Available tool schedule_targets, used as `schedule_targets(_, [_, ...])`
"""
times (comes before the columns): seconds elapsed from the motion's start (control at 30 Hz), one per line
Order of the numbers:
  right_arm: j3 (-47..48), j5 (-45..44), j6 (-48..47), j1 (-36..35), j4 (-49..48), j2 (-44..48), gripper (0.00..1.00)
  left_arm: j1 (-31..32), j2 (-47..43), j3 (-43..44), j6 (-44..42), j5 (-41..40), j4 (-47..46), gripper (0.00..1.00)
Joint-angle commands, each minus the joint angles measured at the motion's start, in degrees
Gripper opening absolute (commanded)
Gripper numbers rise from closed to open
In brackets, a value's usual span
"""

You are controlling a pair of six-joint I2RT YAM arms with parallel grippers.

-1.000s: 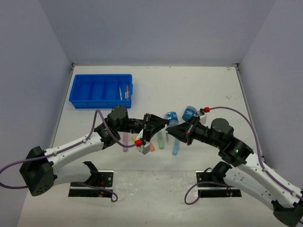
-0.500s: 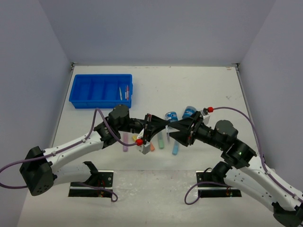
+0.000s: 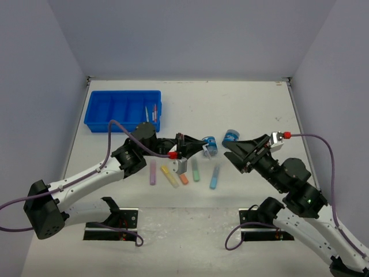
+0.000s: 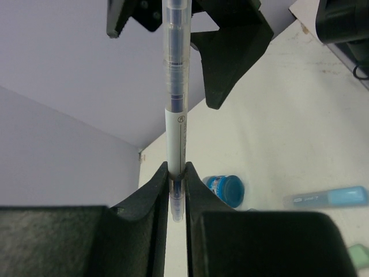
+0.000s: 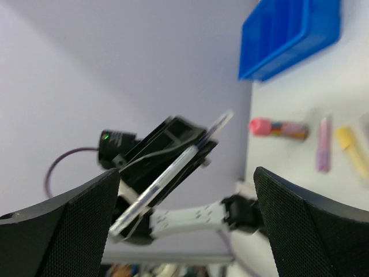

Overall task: Sort the stationery into containers
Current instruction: Close the pen cap on the pen.

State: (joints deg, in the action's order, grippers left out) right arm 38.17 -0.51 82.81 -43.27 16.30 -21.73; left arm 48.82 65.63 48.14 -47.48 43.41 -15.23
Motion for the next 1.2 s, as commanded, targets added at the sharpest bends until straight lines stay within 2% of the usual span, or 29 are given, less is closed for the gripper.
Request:
schedule_targets(0.0, [3.47, -16.09, -15.90, 0.38, 4.19, -1.13, 0.99, 0.14, -1.79, 2.76, 14.50, -4.31, -0.22, 0.00])
schedule_targets(0.07, [5.53, -19.90, -24.21, 0.38, 4.71, -2.48, 0.99, 0.05, -2.34, 2.71, 18.54, -5.92, -0.04, 0.00])
schedule_targets(0.1, [8.59, -20.63, -29.84, 0.38, 4.71, -3.94, 0.97, 0.05, -2.93, 2.42, 23.71, -6.80, -0.48, 0.00])
schedule_targets(0.17, [11.03, -20.02, -37.04, 0.38, 4.26, -6.83, 0.94, 0.07, -3.62, 1.92, 27.49, -7.04, -1.28, 0.00])
schedule_targets(0.27, [14.44, -13.56, -53.43, 0.38, 0.96, -10.32, 0.86, 0.11, -3.93, 0.65, 37.82, -8.34, -3.54, 0.00])
schedule_targets(0.4, [17.07, -2.25, -65.23, 0.38, -0.96, -14.45, 0.74, -0.02, -3.19, 0.87, 49.57, -12.07, -4.18, 0.00])
schedule_targets(0.47, [17.29, 4.78, -68.92, 0.38, -2.88, -14.63, 0.72, -0.04, -2.96, 0.96, 53.49, -13.53, -4.19, 0.00])
schedule_targets(0.53, [17.85, 9.50, -70.34, 0.38, -3.32, -14.60, 0.69, -0.07, -3.14, 0.91, 55.98, -14.76, -4.11, 0.00])
schedule_targets(0.67, [20.87, 12.87, -72.16, 0.38, -3.14, -15.28, 0.56, -0.39, -2.82, 1.98, 62.21, -18.99, -0.48, 0.00])
schedule_targets(0.87, [22.57, 14.63, -69.62, 0.29, -6.64, -18.00, 0.59, -0.56, -2.17, 0.81, 69.01, -19.94, -2.44, 0.00])
schedule_targets(1.1, [25.04, 6.17, -67.60, 0.29, -7.78, -22.68, 0.57, -0.56, -2.95, 0.04, 70.33, -19.23, -4.09, 0.00])
schedule_targets(1.17, [26.04, 7.65, -66.89, 0.29, -8.17, -24.09, 0.56, -0.57, -2.14, 0.57, 70.24, -18.39, -3.58, 0.00])
